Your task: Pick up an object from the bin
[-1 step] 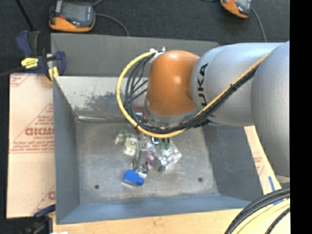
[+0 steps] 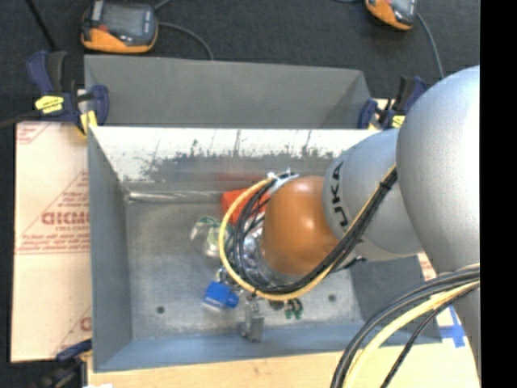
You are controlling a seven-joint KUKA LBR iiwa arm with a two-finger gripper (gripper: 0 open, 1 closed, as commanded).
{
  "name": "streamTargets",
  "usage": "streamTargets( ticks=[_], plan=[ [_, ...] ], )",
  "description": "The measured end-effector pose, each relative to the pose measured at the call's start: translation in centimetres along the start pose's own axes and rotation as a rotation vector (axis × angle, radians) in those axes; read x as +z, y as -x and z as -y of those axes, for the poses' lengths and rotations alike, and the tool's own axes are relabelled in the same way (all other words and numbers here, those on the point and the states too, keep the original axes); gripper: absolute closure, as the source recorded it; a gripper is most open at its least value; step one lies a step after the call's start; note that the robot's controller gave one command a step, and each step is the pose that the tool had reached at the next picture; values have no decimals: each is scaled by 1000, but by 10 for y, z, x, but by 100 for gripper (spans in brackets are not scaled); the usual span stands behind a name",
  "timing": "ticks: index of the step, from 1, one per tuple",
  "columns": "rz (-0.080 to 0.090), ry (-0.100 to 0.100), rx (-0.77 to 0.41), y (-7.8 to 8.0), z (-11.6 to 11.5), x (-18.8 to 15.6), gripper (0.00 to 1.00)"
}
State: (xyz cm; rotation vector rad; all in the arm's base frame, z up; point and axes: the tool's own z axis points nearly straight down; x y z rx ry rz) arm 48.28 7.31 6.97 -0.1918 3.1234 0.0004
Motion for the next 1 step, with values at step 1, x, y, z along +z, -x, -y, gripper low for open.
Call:
streamTargets(
  ticks=[1],
  plan=[
    [-8,-1,421,30,-18,-1,0]
  ],
)
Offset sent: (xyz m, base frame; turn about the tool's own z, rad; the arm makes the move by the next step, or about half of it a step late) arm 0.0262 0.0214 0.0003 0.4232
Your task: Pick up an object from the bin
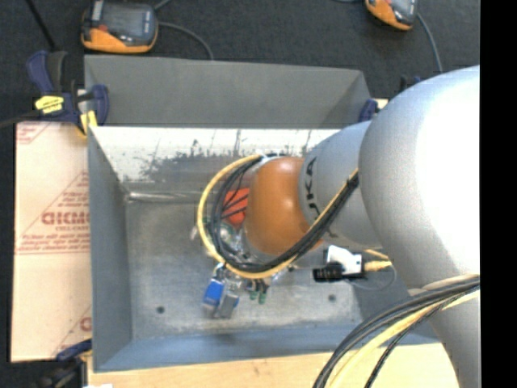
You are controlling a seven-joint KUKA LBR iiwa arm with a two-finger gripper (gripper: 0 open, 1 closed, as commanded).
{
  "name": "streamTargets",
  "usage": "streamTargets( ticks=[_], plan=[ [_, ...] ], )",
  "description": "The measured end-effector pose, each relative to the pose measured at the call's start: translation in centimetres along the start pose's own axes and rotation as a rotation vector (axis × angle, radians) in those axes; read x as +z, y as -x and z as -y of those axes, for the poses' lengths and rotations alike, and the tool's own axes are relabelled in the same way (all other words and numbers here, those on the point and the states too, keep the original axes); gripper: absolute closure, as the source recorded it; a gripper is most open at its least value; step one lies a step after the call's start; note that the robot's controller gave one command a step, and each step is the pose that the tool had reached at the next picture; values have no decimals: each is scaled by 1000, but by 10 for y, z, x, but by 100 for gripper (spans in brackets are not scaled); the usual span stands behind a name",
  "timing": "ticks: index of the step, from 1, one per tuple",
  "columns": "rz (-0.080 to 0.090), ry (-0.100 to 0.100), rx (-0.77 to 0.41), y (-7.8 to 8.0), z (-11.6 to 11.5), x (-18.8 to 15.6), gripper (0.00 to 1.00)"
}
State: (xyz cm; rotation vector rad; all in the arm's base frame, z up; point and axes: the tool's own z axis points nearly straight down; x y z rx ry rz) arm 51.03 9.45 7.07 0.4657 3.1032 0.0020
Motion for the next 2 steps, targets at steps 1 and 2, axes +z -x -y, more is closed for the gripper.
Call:
streamTargets(
  ticks=[1,2],
  plan=[
    [1,1,1,1,0,-1,100],
    [7,4,0,-6,-30,-164,100]
  ],
)
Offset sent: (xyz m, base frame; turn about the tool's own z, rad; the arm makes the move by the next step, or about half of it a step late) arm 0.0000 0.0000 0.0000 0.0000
